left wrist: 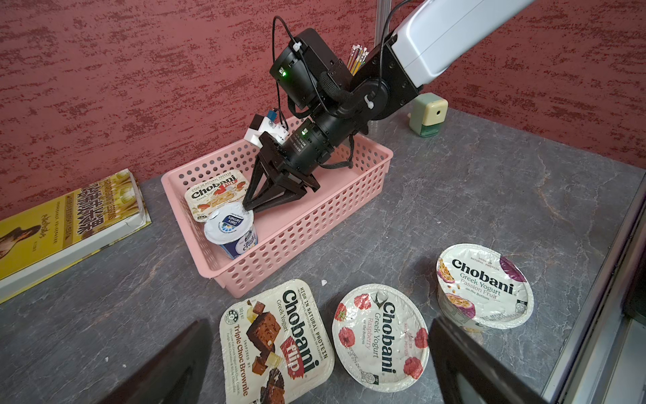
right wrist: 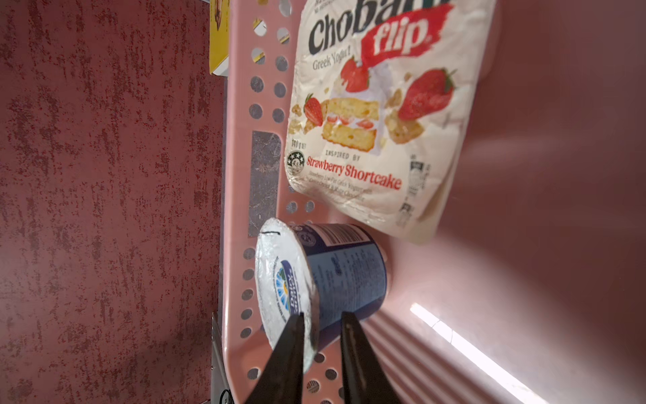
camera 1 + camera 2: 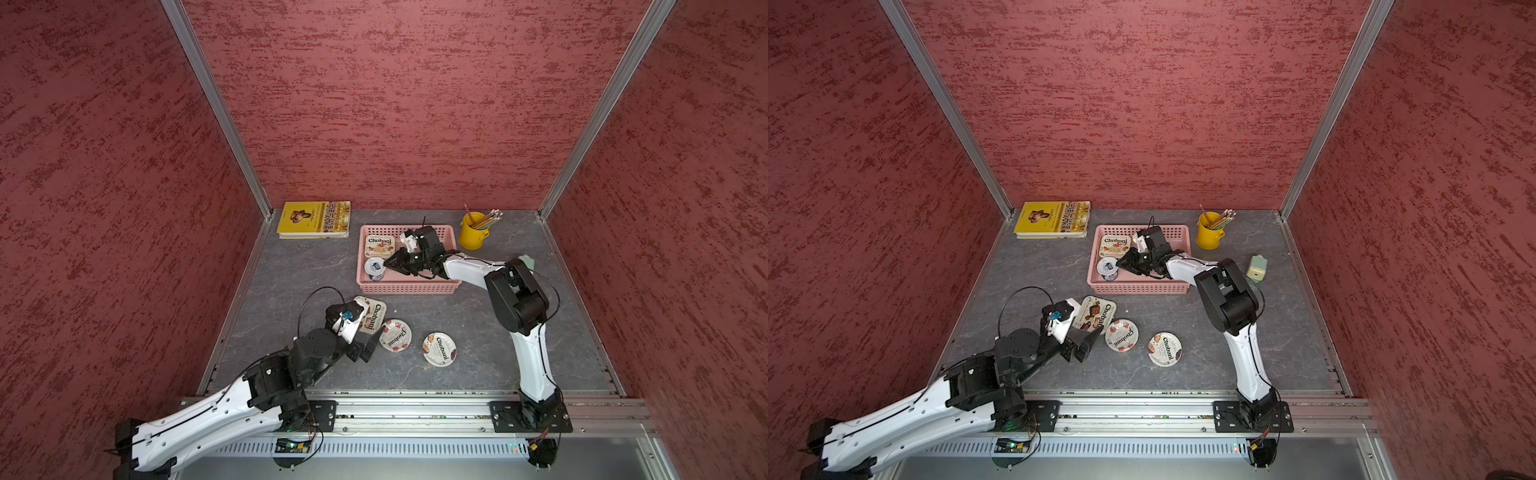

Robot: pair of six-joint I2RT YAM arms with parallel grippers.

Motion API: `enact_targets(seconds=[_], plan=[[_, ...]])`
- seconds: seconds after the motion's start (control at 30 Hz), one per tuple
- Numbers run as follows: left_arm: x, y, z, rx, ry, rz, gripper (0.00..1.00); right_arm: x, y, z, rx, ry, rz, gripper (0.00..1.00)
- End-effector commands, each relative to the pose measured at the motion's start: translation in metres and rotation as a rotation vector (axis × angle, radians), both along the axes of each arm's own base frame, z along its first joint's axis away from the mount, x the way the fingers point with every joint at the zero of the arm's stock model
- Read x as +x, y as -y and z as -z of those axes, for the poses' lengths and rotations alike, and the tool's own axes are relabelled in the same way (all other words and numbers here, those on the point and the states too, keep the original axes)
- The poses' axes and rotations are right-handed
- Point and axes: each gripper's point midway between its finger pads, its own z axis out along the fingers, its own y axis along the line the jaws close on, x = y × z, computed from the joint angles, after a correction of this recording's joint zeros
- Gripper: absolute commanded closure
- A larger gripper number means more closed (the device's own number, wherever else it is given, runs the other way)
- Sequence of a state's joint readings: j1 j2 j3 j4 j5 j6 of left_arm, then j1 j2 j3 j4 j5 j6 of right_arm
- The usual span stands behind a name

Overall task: Put the yogurt in the basket
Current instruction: Place the yogurt in the basket.

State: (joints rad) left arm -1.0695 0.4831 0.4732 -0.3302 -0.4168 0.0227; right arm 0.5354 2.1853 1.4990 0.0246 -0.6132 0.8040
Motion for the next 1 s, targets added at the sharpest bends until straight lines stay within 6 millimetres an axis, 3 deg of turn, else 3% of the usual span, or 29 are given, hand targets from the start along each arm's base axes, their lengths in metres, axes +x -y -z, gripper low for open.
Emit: enact_targets(seconds=[0.0, 0.37, 0.6, 0.77, 0.97], plan=[[-0.001, -0.001, 0.001, -0.008, -0.006, 0.005, 0.0, 0.002, -0.002, -0.005, -0.009, 0.027, 0.004, 0.74], [-0.001, -0.001, 0.001, -0.01, -0.009, 0.004, 0.0, -0.002, 0.006, -0.024, -0.039, 0.073, 0.001, 0.7], [-0.002, 0.0, 0.001, -0.014, -0.011, 0.009, 0.0, -0.015, 0.014, -0.052, -0.049, 0.13, -0.02, 0.7], [-0.002, 0.0, -0.001, -0.019, -0.007, 0.009, 0.0, -0.036, 0.03, -0.072, -0.079, 0.176, -0.027, 0.67], [0.002, -0.003, -0.002, -0.015, -0.003, -0.022, 0.0, -0.075, 0.052, -0.09, -0.127, 0.215, -0.052, 0.65]])
